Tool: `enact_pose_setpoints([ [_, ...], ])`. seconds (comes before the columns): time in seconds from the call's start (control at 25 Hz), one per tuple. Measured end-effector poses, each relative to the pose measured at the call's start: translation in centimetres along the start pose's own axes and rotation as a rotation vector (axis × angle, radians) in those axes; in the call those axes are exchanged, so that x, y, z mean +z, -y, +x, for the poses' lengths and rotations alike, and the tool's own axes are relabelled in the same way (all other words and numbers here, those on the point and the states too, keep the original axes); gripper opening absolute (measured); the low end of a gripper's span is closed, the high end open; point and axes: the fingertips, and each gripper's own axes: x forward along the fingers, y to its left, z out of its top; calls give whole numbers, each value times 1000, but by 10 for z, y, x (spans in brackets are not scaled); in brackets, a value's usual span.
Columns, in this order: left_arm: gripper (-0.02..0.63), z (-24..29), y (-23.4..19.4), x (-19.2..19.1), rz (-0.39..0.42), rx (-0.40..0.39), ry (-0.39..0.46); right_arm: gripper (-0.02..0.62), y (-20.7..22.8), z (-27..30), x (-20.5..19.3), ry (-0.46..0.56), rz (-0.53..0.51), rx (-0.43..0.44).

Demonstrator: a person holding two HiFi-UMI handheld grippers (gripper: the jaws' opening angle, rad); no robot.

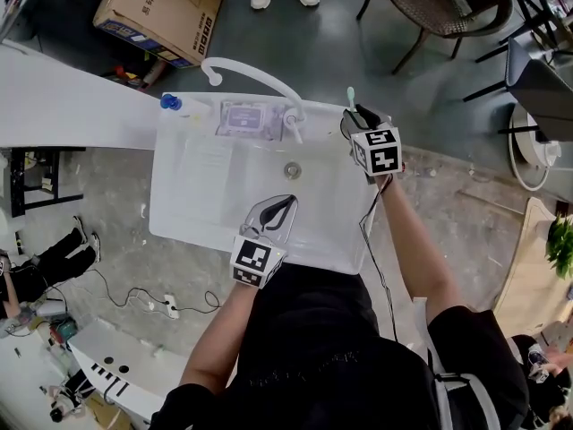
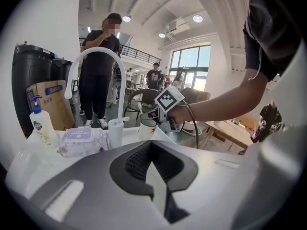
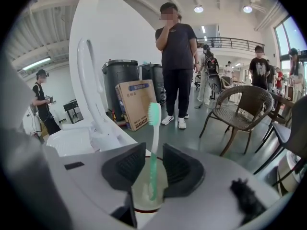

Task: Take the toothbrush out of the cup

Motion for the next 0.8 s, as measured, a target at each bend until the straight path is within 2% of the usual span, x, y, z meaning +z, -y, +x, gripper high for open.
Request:
enact_pose_setpoints([
  [0.4,6,2,-4,0,-6,9,-5,103,-1,4,-2,-16,-65,-1],
  [0.52,6,3,-4,2,-6,8,2,55,2,4,-2,-15,-75,-12],
  [0.8,6,5,-2,2,1,2,-6,44,1,1,-2,-7,-71,6],
])
